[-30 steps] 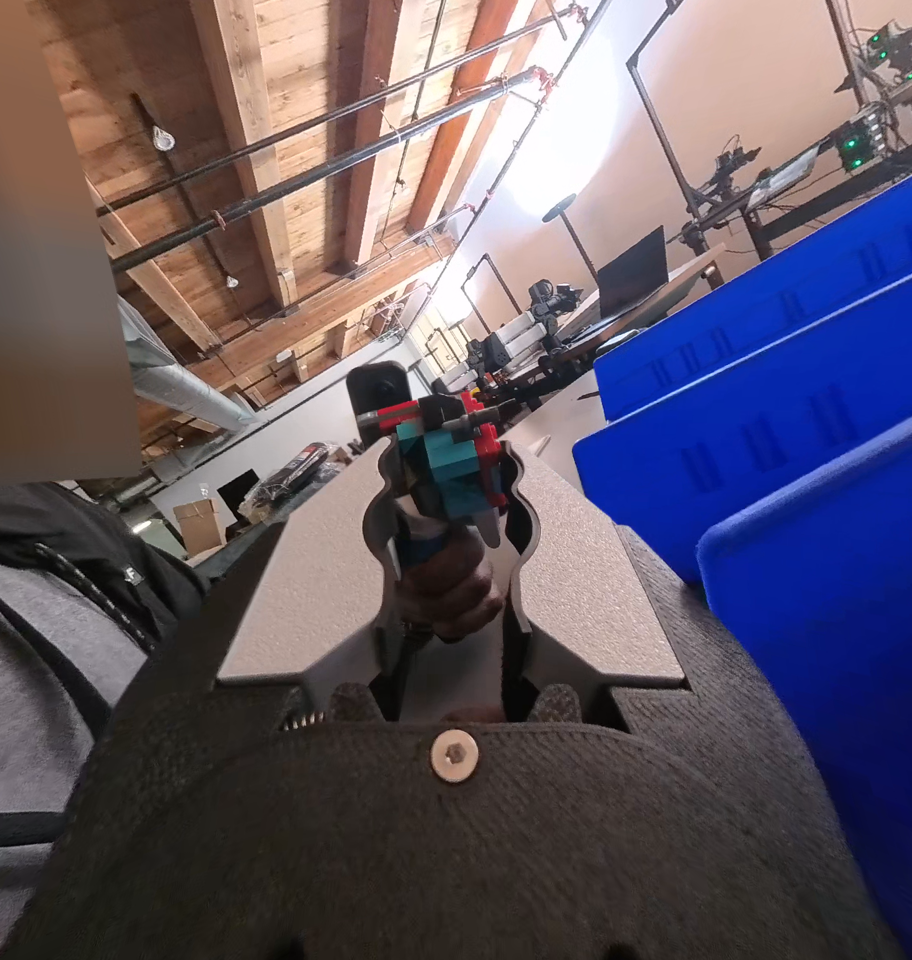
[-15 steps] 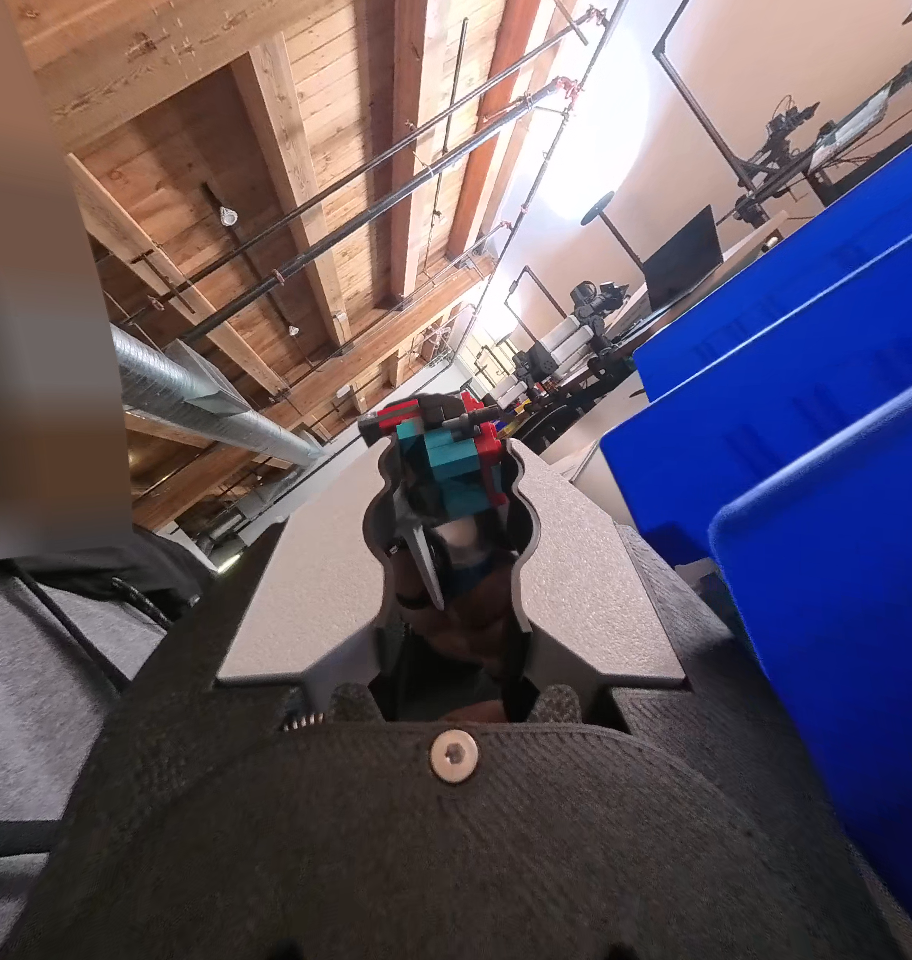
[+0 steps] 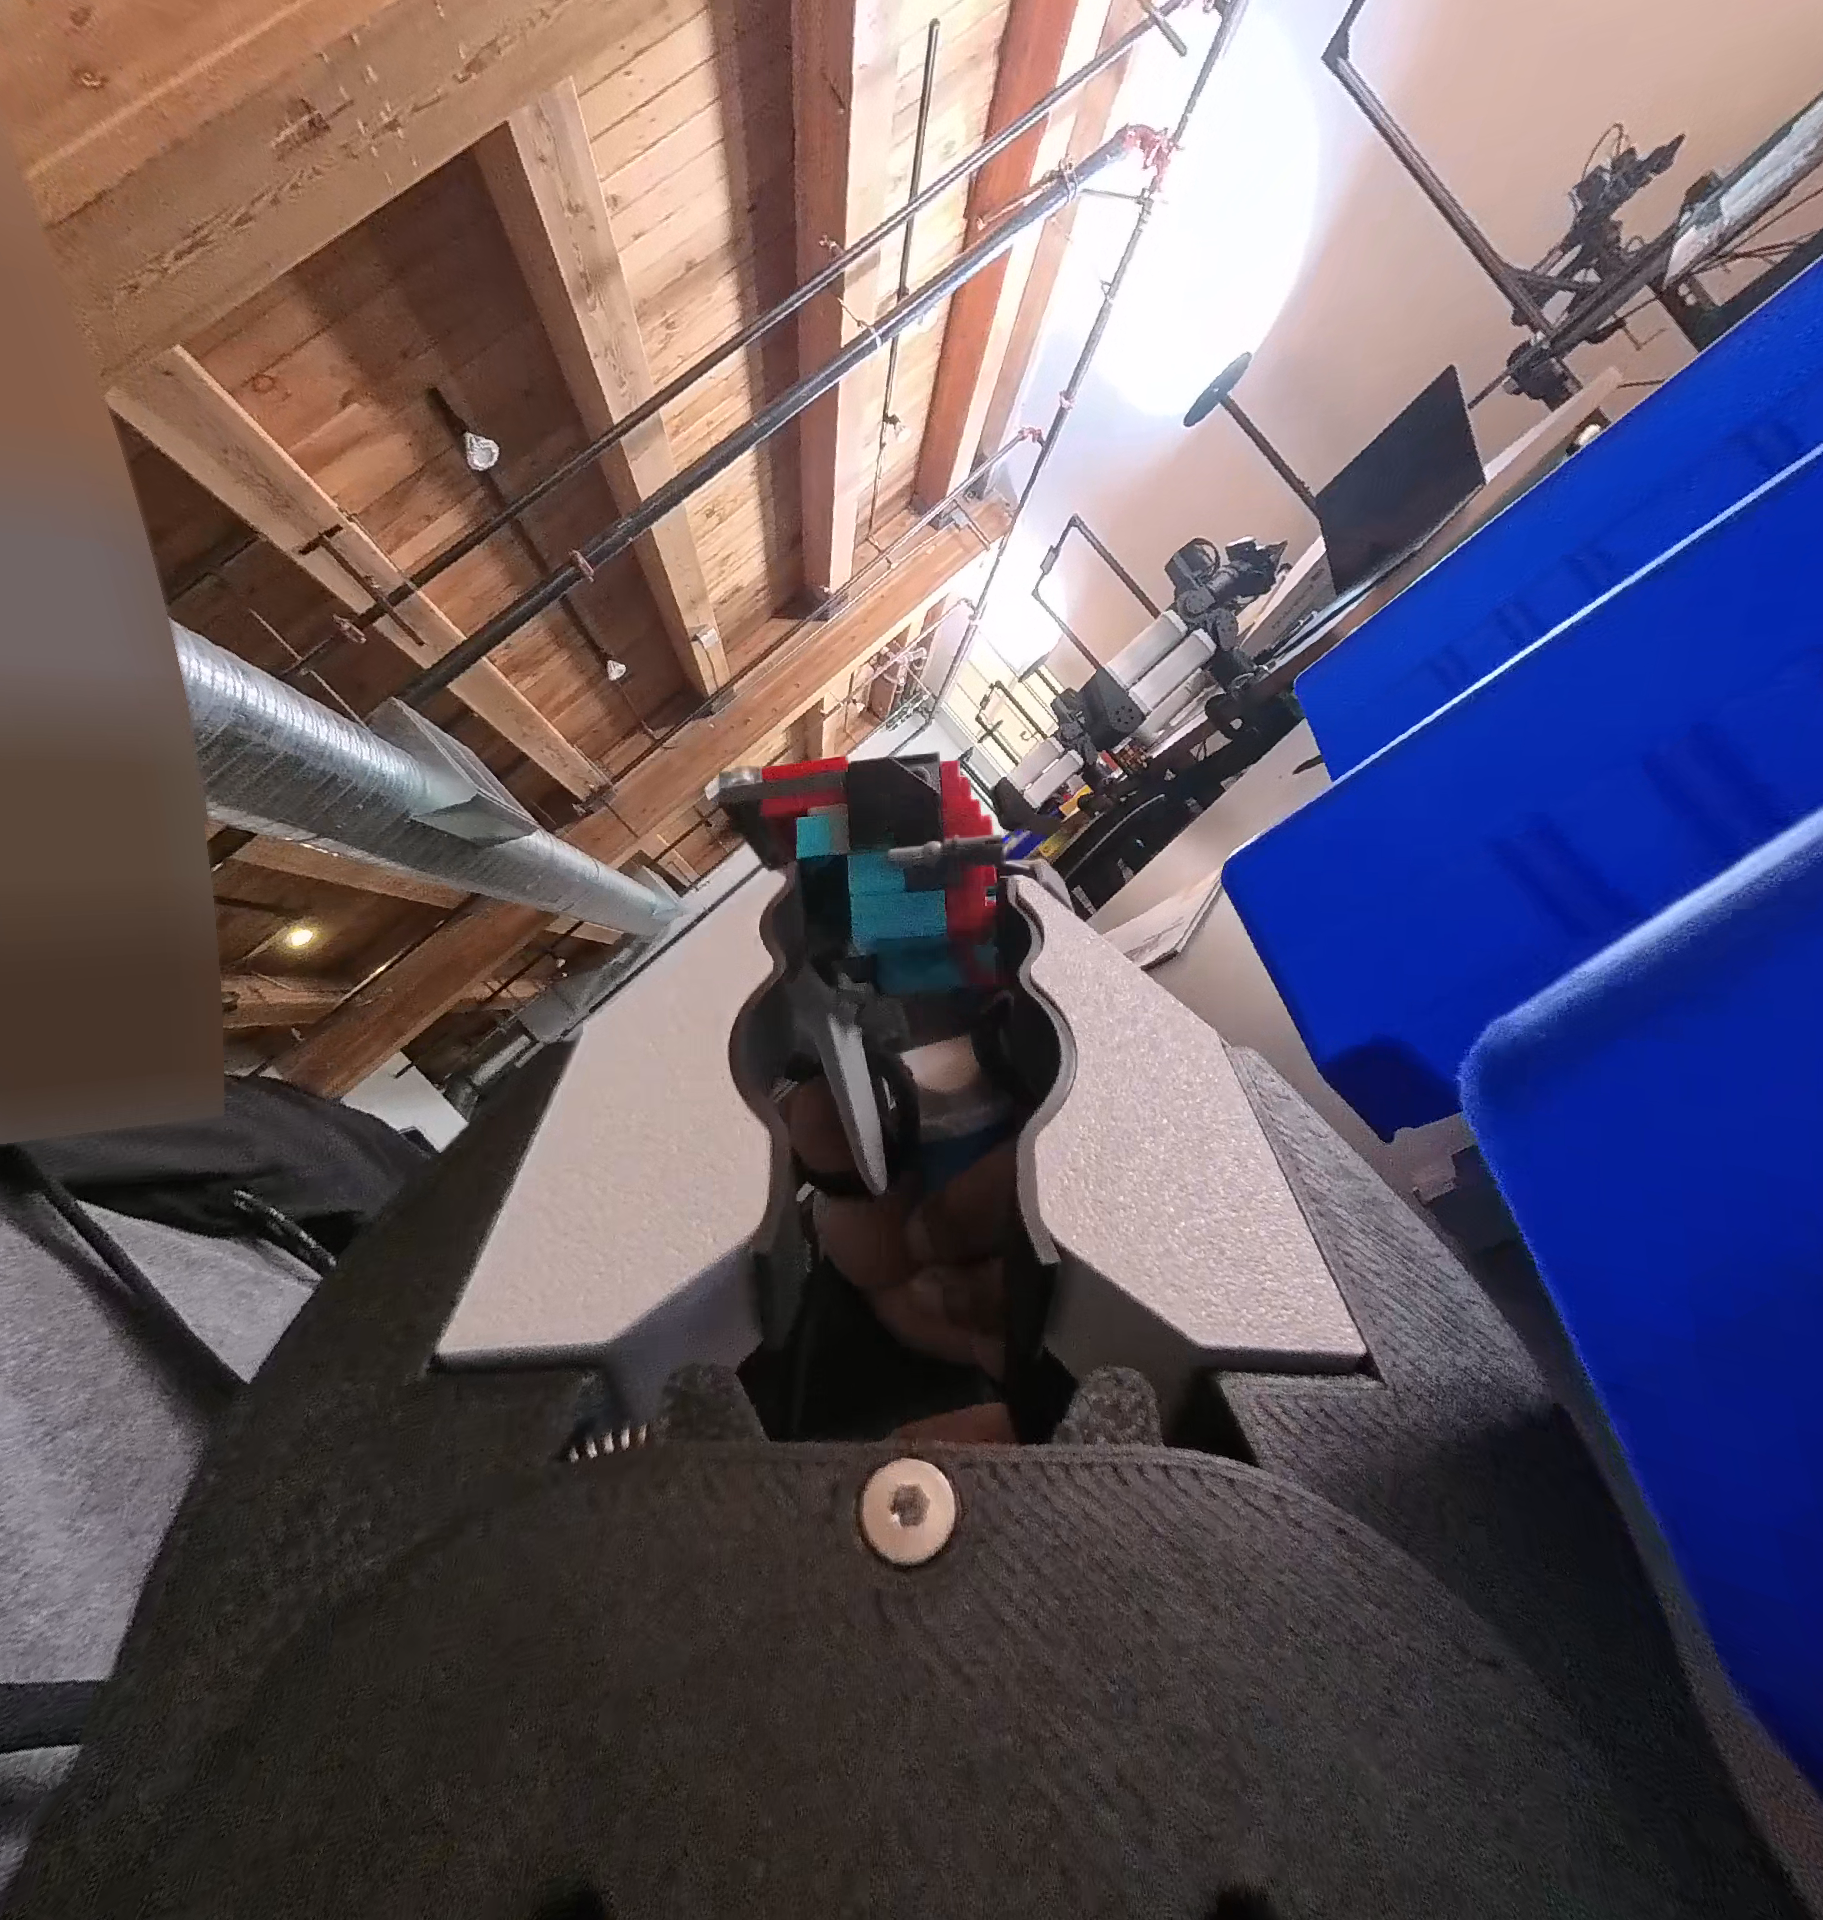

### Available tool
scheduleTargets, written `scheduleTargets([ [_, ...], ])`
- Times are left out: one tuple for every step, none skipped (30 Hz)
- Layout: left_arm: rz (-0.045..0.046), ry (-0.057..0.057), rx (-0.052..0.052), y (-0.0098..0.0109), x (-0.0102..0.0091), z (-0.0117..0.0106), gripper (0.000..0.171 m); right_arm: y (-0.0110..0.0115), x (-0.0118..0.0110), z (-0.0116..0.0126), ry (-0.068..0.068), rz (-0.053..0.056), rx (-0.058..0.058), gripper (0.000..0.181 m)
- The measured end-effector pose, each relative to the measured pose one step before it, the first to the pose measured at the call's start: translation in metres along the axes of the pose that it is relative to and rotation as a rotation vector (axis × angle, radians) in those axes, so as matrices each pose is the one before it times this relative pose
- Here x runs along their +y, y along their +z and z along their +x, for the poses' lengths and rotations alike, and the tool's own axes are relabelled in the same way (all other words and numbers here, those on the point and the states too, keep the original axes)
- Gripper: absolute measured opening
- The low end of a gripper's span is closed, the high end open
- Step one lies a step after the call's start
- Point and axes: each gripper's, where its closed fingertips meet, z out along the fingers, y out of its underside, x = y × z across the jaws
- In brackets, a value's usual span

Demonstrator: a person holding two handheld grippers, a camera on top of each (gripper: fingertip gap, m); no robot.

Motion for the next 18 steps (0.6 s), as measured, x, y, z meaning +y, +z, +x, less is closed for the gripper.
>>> scheduleTargets([
  [-0.00083,-0.0051,0.0023,-0.0004,-0.00003,-0.00023,0.043,0.00004,0.00037,0.00041,-0.0016,-0.0029,0.002,0.039],
  [-0.00259,-0.0025,0.0015,-0.00021,-0.00009,-0.0002,0.043,-0.00003,0.00037,0.00026,-0.0015,-0.0027,0.0014,0.04],
  [-0.00274,0.0005,0.0,-0.00036,-0.00015,-0.00022,0.042,-0.00004,0.0004,0.00034,-0.0025,-0.0035,0.002,0.039],
  [-0.00274,0.0029,-0.0013,-0.00057,-0.00034,-0.00036,0.042,-0.00009,0.00055,0.00037,-0.0037,-0.0044,0.0028,0.038],
  [-0.008,0.0049,-0.0009,-0.00027,0.00054,-0.0002,0.042,0.00002,0.00053,0.00022,-0.004,-0.0042,0.0024,0.038],
  [-0.00568,0.0057,-0.001,-0.0004,0.00015,0.00003,0.042,0.00003,0.00044,-0.00001,-0.0059,-0.0037,0.0019,0.038],
  [-0.00476,0.0043,-0.0009,-0.00013,0.00009,0.00013,0.042,0.00001,0.0004,-0.00017,-0.0071,-0.0031,0.0018,0.038],
  [-0.0041,0.0022,-0.0006,-0.0002,0.00019,0.0001,0.042,-0.00008,0.00044,-0.00004,-0.0082,-0.0033,0.0026,0.038],
  [-0.00376,0.003,-0.0034,-0.00012,0.00011,-0.00022,0.042,-0.0001,0.00023,0.00038,-0.0086,-0.0035,0.0048,0.038],
  [-0.00343,0.0052,-0.0045,-0.00012,0.00016,-0.00033,0.042,-0.00014,0.0001,0.00051,-0.0076,-0.0026,0.0055,0.038],
  [-0.0035,0.0058,-0.0044,-0.00025,0.00011,-0.0004,0.042,-0.0002,0.00008,0.00051,-0.0074,-0.0024,0.006,0.038],
  [-0.00322,0.0063,-0.0051,-0.00024,0.00006,-0.00053,0.041,-0.00018,0.0,0.00083,-0.0093,-0.0024,0.0078,0.038],
  [-0.00358,0.0078,-0.0056,-0.0003,0.00007,-0.00055,0.041,-0.00022,0.0,0.00067,-0.0119,-0.0025,0.0086,0.038],
  [-0.00369,0.0073,-0.0053,-0.00022,0.00008,-0.00051,0.041,-0.0002,-0.00008,0.00069,-0.0123,-0.0021,0.0085,0.038],
  [-0.00202,0.0064,-0.0054,-0.00035,-0.00013,-0.0005,0.041,-0.00008,-0.00005,0.00055,-0.012,-0.0021,0.0076,0.038],
  [-0.00232,0.0047,-0.0032,-0.00016,-0.00003,-0.00032,0.041,-0.00008,-0.0001,0.00027,-0.0099,-0.0019,0.0054,0.039],
  [-0.00243,0.003,-0.0024,-0.00019,0.00007,-0.00014,0.041,-0.00008,0.00008,0.00018,-0.0069,-0.0013,0.0041,0.039],
  [-0.00187,0.0027,-0.0037,-0.00019,-0.00006,-0.00038,0.041,0.0,0.0,0.00045,-0.0048,-0.0009,0.0042,0.039],
])
